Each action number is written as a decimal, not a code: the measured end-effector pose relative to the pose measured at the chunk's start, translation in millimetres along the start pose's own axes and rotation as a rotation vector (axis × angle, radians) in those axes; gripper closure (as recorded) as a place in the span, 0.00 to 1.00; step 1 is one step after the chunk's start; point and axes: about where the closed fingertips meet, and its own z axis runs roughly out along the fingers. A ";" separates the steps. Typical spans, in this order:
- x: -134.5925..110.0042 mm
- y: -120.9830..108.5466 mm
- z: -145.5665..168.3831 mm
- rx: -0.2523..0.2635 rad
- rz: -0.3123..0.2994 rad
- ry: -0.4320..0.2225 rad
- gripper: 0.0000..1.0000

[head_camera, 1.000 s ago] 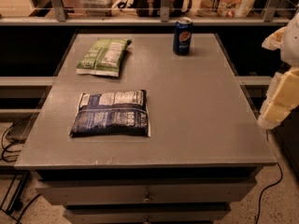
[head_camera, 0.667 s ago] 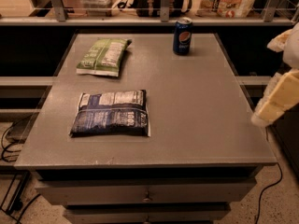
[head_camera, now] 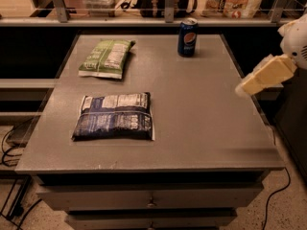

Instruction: Pick pepsi can

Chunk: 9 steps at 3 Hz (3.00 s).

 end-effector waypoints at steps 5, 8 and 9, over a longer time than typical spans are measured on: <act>-83.2 -57.5 124.7 -0.041 0.162 -0.340 0.00; -143.1 -66.8 217.2 -0.109 0.227 -0.469 0.00; -154.2 -91.0 241.6 -0.080 0.259 -0.501 0.00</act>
Offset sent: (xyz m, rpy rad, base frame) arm 0.1813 0.0290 -0.0044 0.3335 -0.1690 0.0193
